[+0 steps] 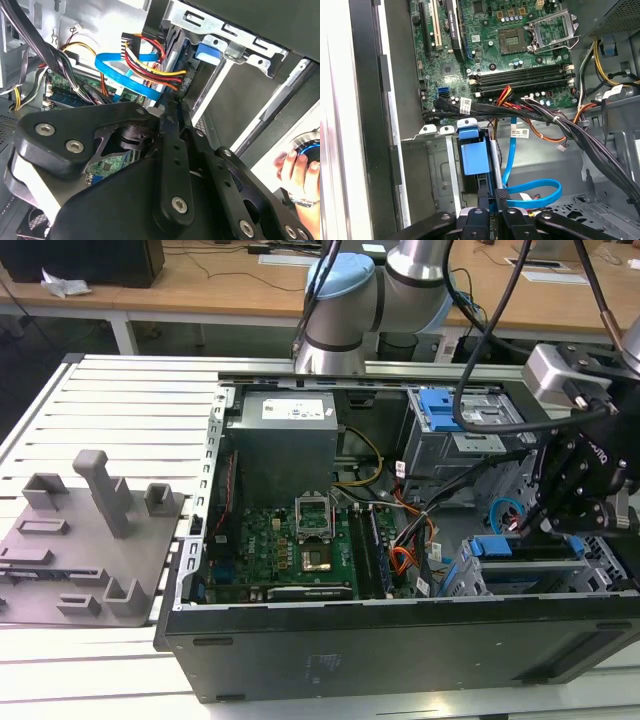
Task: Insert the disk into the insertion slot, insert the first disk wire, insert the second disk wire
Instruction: 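Insert the second disk wire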
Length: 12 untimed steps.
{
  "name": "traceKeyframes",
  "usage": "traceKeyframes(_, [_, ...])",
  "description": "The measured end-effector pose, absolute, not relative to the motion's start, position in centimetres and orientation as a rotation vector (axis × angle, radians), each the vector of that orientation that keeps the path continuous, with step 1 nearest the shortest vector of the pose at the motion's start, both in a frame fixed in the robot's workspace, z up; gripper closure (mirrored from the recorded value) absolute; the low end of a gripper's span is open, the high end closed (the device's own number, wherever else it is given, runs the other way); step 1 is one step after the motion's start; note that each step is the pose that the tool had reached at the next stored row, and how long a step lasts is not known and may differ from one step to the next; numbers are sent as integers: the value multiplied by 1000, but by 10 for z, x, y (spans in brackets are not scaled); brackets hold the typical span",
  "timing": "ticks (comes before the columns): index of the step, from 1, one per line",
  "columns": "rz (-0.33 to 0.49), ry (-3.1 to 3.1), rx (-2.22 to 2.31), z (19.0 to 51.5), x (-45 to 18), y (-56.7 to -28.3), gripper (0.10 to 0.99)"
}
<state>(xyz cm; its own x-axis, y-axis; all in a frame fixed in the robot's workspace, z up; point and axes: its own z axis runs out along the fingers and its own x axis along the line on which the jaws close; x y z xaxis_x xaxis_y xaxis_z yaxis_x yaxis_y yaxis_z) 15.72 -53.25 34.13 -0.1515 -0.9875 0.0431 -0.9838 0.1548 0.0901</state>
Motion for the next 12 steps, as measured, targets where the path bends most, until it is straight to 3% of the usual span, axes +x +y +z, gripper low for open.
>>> traceKeyframes(12, [-61, -2309, 1992, 335, 158, -533, 922])
